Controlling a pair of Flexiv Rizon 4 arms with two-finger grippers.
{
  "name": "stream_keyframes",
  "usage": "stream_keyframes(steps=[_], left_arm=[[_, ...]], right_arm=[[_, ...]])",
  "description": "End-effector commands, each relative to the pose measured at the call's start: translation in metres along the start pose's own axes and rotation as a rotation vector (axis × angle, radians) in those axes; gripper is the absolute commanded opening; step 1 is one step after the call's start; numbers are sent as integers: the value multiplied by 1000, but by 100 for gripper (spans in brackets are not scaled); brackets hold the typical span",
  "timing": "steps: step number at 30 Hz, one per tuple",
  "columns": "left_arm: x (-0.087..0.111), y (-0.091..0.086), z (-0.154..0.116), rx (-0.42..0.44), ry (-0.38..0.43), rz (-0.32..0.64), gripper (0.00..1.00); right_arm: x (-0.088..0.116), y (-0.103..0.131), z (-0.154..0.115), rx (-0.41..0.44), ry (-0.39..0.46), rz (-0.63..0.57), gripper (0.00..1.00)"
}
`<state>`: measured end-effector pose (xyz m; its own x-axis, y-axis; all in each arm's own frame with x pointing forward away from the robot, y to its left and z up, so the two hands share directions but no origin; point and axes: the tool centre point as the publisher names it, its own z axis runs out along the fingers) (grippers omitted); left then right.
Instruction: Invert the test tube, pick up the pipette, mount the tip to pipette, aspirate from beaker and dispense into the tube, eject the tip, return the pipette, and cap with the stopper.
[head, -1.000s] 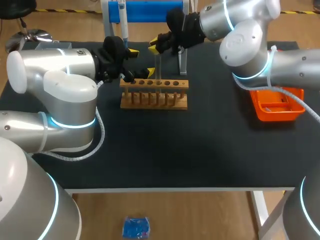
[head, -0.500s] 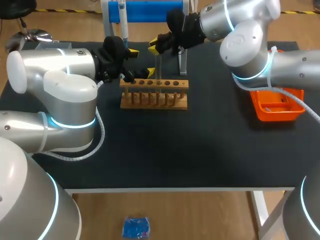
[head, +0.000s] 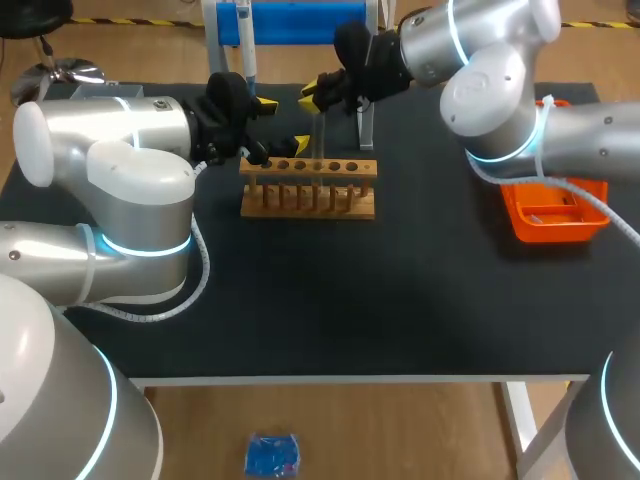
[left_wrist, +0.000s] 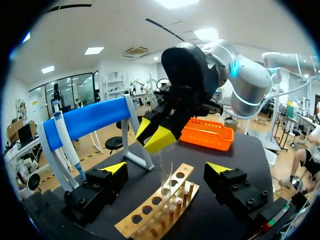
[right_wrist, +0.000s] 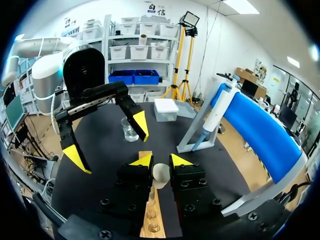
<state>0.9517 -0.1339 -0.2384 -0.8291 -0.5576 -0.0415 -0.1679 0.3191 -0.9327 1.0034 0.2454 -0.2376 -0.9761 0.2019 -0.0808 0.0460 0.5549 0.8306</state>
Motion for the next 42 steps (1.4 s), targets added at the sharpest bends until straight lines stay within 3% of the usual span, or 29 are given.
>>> stream_keyframes(steps=[1, 17, 42], left_arm=[[-1, 0, 0, -2, 4, 0, 100], [-1, 0, 0, -2, 4, 0, 100], [-1, 0, 0, -2, 4, 0, 100]], right_arm=[[0, -2, 3, -1, 0, 5, 0], [0, -11, 6, -30, 11, 32, 0], [5, 12, -24, -80, -15, -2, 0]])
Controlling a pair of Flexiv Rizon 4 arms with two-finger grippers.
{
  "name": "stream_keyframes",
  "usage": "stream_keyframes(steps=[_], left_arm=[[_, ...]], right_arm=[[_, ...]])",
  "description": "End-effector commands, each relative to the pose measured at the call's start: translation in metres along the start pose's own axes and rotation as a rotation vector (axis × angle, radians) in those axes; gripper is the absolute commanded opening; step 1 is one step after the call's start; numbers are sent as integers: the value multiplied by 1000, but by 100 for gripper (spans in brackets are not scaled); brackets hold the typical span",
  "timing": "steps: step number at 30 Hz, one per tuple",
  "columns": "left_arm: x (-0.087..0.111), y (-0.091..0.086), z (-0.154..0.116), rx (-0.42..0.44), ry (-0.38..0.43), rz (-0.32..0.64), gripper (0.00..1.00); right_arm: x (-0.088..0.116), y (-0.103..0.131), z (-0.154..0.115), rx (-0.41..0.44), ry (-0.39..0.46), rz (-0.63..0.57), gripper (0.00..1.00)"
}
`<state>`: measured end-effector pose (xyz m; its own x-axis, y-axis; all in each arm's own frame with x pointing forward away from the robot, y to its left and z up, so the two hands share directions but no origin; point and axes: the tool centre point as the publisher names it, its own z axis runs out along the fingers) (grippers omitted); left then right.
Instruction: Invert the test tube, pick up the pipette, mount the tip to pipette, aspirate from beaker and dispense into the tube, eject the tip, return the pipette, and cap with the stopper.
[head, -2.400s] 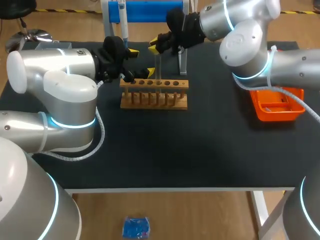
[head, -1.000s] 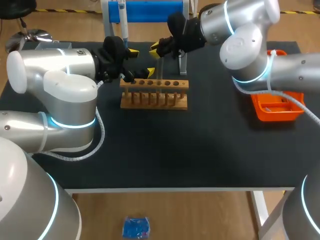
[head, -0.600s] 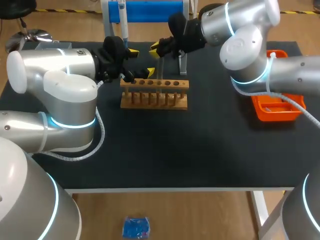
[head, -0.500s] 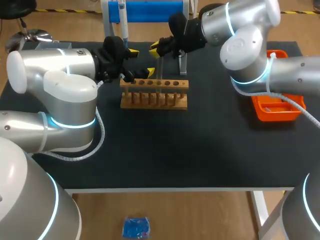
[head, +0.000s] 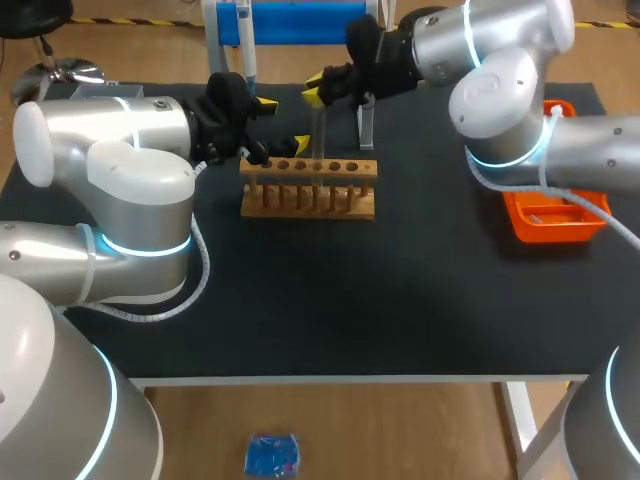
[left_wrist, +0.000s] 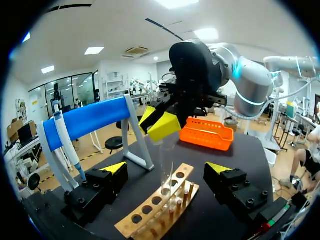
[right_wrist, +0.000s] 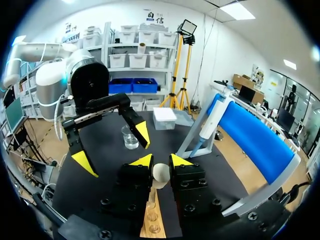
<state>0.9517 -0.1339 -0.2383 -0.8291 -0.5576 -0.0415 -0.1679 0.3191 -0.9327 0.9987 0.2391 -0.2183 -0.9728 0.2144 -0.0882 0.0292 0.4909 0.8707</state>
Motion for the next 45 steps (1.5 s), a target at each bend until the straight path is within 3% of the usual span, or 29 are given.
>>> stream_keyframes(steps=[1, 29, 45], left_arm=[[-1, 0, 0, -2, 4, 0, 100], [-1, 0, 0, -2, 4, 0, 100], [-1, 0, 0, -2, 4, 0, 100]], right_arm=[[4, 1, -8, -3, 0, -2, 0], [19, -19, -5, 27, 29, 9, 0], [17, -6, -7, 0, 21, -2, 0]])
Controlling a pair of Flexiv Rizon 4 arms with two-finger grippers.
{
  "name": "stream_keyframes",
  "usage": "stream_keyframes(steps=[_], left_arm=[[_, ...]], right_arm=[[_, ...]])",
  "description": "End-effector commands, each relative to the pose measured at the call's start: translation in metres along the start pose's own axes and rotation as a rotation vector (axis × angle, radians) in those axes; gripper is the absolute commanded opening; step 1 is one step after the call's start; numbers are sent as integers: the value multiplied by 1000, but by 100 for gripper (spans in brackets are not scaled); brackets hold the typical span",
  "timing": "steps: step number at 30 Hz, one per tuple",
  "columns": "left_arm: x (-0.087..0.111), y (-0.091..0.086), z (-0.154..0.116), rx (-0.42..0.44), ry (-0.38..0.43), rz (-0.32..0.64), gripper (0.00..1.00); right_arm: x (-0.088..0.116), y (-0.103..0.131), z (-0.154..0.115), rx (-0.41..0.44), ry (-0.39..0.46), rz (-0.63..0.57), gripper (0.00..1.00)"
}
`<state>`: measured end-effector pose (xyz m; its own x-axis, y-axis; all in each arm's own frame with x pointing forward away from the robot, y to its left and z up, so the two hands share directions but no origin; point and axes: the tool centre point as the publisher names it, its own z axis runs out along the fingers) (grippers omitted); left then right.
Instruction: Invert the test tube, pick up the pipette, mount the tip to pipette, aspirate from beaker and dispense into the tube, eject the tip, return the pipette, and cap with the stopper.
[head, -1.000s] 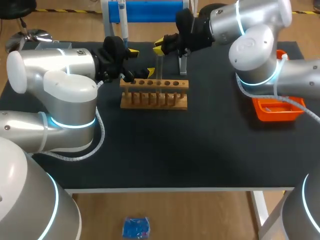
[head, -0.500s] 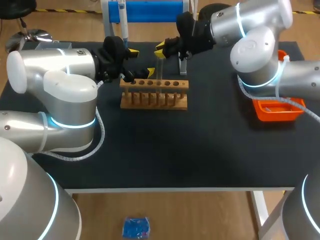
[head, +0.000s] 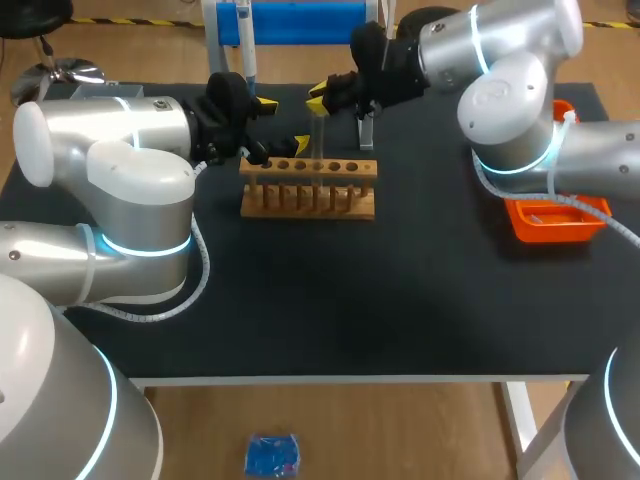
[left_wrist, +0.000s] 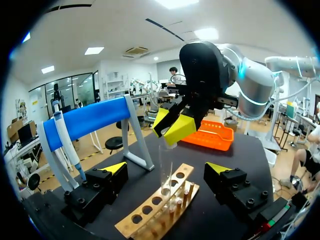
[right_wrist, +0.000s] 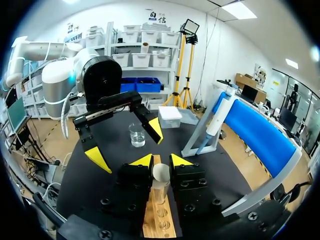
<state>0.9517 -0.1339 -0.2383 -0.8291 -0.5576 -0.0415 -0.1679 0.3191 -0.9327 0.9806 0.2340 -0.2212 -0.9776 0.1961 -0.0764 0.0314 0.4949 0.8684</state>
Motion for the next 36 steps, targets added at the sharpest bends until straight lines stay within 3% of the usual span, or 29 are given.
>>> stream_keyframes(steps=[1, 36], left_arm=[[-1, 0, 0, -2, 4, 0, 100], [-1, 0, 0, -2, 4, 0, 100]], right_arm=[[0, 0, 0, -6, -2, -4, 0], [-6, -4, 0, -9, -13, 6, 0]])
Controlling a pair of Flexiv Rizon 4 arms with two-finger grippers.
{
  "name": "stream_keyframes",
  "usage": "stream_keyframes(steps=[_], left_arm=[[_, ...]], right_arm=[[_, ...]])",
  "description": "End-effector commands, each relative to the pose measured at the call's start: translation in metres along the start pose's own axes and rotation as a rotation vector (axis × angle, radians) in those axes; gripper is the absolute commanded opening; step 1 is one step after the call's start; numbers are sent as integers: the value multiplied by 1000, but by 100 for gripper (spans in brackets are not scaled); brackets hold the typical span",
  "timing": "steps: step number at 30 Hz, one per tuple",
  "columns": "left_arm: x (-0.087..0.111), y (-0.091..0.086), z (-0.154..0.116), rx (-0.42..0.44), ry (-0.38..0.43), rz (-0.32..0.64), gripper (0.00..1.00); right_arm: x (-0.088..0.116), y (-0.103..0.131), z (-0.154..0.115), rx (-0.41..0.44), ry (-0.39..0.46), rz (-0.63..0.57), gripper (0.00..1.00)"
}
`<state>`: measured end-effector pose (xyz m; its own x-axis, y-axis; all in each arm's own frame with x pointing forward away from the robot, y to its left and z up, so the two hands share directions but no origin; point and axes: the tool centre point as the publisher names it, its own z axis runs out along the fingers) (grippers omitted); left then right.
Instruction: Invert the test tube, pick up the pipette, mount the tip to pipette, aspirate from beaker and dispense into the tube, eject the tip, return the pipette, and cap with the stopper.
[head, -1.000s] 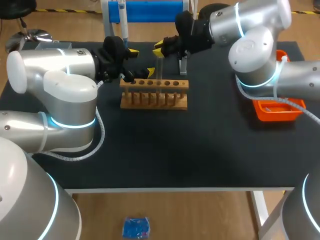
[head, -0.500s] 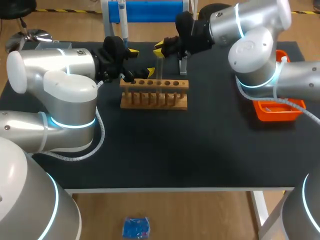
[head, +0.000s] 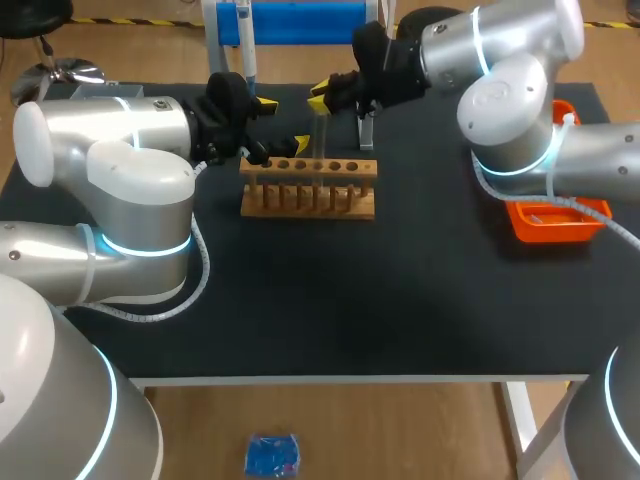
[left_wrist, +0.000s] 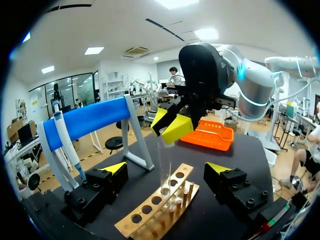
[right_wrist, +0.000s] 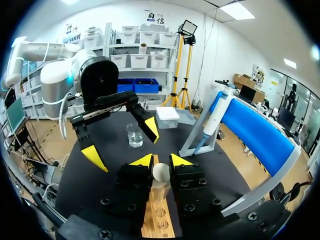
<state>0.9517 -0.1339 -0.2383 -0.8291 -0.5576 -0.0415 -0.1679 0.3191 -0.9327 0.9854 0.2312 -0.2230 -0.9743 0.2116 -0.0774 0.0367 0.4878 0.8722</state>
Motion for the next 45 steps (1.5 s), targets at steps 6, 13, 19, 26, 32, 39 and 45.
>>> stream_keyframes(steps=[6, 13, 19, 26, 32, 39, 45], left_arm=[[-1, 0, 0, -2, 4, 0, 100], [-1, 0, 0, -2, 4, 0, 100], [-1, 0, 0, -2, 4, 0, 100], [-1, 0, 0, -2, 4, 0, 100], [-1, 0, 0, -2, 4, 0, 100], [-1, 0, 0, -2, 4, 0, 100], [-1, 0, 0, -2, 4, 0, 100]], right_arm=[[-2, 1, 1, -4, 0, -4, 0], [-2, 2, 0, -3, -2, -8, 0], [-3, 2, 2, -2, -1, -9, 0], [-4, 2, 5, 0, 1, -11, 0], [-6, -5, 8, 10, 4, -6, 0], [-5, -9, 8, 14, 7, 0, 0], [-4, -13, 9, 12, 14, 8, 0]])
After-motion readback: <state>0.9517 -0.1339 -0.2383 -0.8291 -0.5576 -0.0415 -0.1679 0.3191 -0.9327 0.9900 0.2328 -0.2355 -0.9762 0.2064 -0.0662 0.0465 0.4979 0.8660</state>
